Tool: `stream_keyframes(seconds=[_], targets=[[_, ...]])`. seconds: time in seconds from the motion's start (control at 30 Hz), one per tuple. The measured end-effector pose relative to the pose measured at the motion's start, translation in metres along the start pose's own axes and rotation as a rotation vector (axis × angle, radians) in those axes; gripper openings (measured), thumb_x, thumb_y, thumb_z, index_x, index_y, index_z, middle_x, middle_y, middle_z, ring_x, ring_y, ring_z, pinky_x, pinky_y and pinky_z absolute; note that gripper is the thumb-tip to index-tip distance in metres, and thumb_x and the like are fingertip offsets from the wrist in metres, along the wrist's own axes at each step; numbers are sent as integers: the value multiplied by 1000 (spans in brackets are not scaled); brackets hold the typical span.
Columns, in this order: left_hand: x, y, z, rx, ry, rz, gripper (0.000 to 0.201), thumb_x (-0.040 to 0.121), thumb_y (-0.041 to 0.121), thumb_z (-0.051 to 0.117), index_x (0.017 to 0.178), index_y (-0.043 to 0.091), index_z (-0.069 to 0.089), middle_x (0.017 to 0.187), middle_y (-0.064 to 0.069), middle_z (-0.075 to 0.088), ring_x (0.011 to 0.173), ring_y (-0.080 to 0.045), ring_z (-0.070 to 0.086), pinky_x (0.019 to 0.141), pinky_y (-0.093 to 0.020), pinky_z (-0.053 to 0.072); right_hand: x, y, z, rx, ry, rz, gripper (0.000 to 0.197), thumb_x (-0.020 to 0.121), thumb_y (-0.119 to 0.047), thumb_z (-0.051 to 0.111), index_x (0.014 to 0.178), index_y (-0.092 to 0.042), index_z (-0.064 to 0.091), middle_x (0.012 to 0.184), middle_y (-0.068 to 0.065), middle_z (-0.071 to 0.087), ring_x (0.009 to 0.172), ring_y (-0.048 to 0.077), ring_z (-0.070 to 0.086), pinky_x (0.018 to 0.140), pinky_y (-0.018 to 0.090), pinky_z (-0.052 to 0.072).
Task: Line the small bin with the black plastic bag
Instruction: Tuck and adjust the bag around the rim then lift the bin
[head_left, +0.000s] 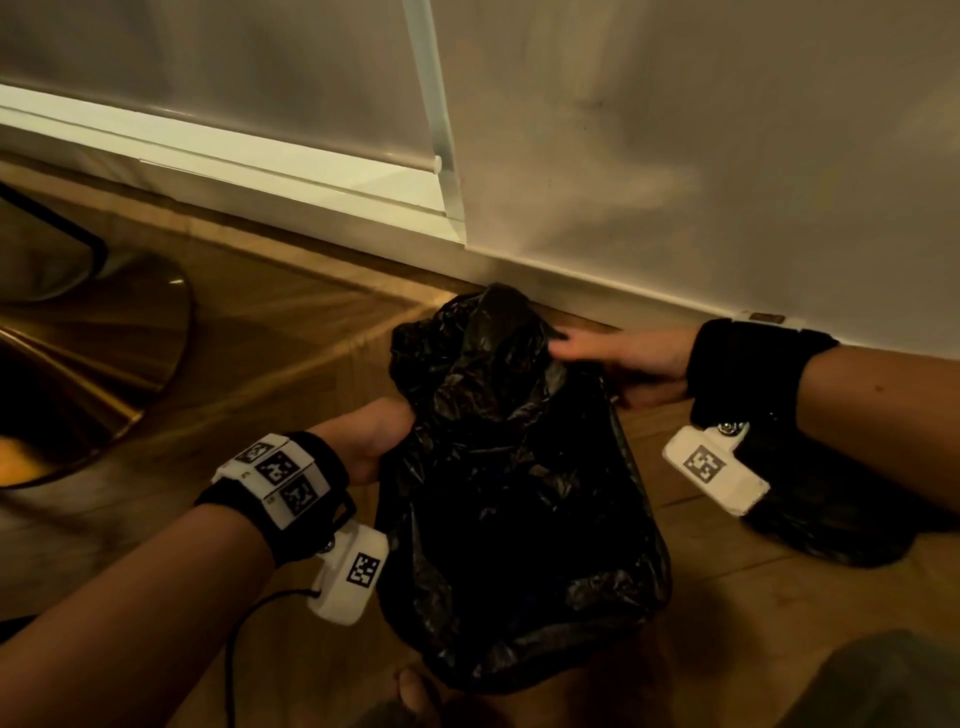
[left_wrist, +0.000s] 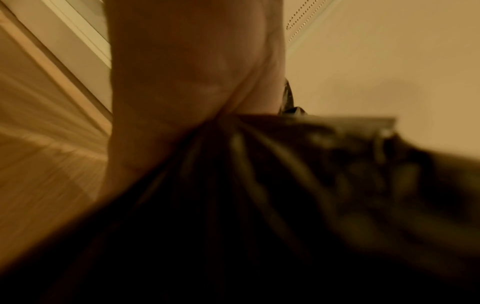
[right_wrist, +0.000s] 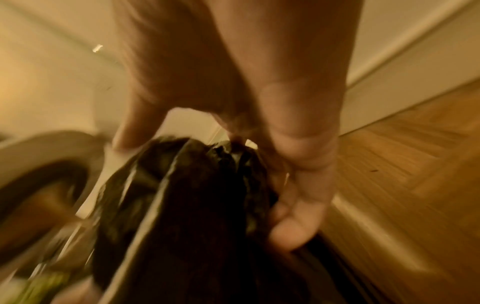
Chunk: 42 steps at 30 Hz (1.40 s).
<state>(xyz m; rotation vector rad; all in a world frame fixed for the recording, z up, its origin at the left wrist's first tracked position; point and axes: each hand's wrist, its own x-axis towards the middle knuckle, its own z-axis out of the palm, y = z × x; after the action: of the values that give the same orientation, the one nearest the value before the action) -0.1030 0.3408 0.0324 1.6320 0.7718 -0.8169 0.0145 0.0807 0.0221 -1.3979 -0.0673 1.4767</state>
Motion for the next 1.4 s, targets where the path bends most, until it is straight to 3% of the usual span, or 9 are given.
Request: stream_keyframes(seconds=[0.2, 0.4, 0.6, 0.73, 0.87, 0.97, 1.13, 1.27, 1.4], targets=[[-1, 5, 4, -127, 81, 35, 28, 101, 16, 43, 87, 6, 65, 88, -15, 68, 77, -26, 65, 73, -37, 51, 13, 9, 10, -204, 99, 109, 80, 51, -56, 84, 121, -27, 62, 127, 6, 64, 123, 31, 56, 109, 59, 34], [-11, 8, -24, -319, -295, 55, 80, 78, 83, 30, 133, 30, 54, 131, -6, 62, 120, -27, 58, 95, -43, 49, 8, -1, 9, -277, 131, 110, 67, 58, -59, 78, 113, -22, 67, 120, 5, 69, 117, 28, 60, 107, 52, 40], [-3, 13, 4, 18, -241, 85, 46, 89, 40, 57, 124, 11, 62, 125, -10, 67, 111, -22, 65, 102, -38, 48, 17, -11, 9, -234, 100, 162, 87, 50, -48, 86, 121, -5, 63, 127, 15, 63, 120, 30, 58, 109, 48, 38], [8, 11, -2, -50, -161, 54, 56, 91, 50, 50, 124, 7, 62, 121, -11, 69, 112, -25, 65, 102, -40, 47, 15, -19, 7, -167, 64, 175, 59, 70, -37, 71, 118, -5, 64, 127, 14, 63, 106, 22, 66, 103, 38, 46], [15, 8, -7, -161, -144, -26, 55, 90, 59, 46, 119, 15, 63, 115, -8, 70, 107, -23, 65, 92, -33, 50, 19, -25, 3, -37, 26, 173, 57, 80, -57, 53, 118, -17, 66, 124, 9, 66, 116, 26, 60, 102, 37, 45], [17, 10, -5, -252, -173, -33, 47, 95, 48, 44, 116, 11, 65, 107, -12, 73, 98, -27, 68, 93, -35, 50, 29, -29, 0, -41, 80, 183, 37, 85, -30, 45, 91, -9, 75, 95, 12, 74, 88, 24, 69, 103, 37, 41], [19, 15, 0, -250, -197, -30, 34, 98, 33, 42, 107, 8, 65, 103, -14, 72, 98, -28, 66, 99, -40, 48, 32, -43, 0, 24, 3, 101, 37, 62, -20, 64, 97, -9, 72, 96, 14, 72, 85, 27, 69, 85, 33, 54], [26, 13, -7, -248, -196, -30, 28, 99, 27, 45, 98, 8, 65, 83, -7, 77, 72, -18, 74, 61, -25, 59, 29, -42, -19, 108, -18, 99, 42, 63, -26, 65, 97, -2, 71, 101, 15, 71, 90, 28, 67, 84, 29, 54], [33, 6, -10, -249, -257, 13, 27, 89, 23, 59, 105, 4, 68, 99, -11, 76, 87, -21, 73, 78, -32, 56, 30, -22, -23, -131, 0, 154, 36, 68, -7, 74, 104, -6, 67, 118, 11, 65, 112, 34, 61, 77, 26, 55]])
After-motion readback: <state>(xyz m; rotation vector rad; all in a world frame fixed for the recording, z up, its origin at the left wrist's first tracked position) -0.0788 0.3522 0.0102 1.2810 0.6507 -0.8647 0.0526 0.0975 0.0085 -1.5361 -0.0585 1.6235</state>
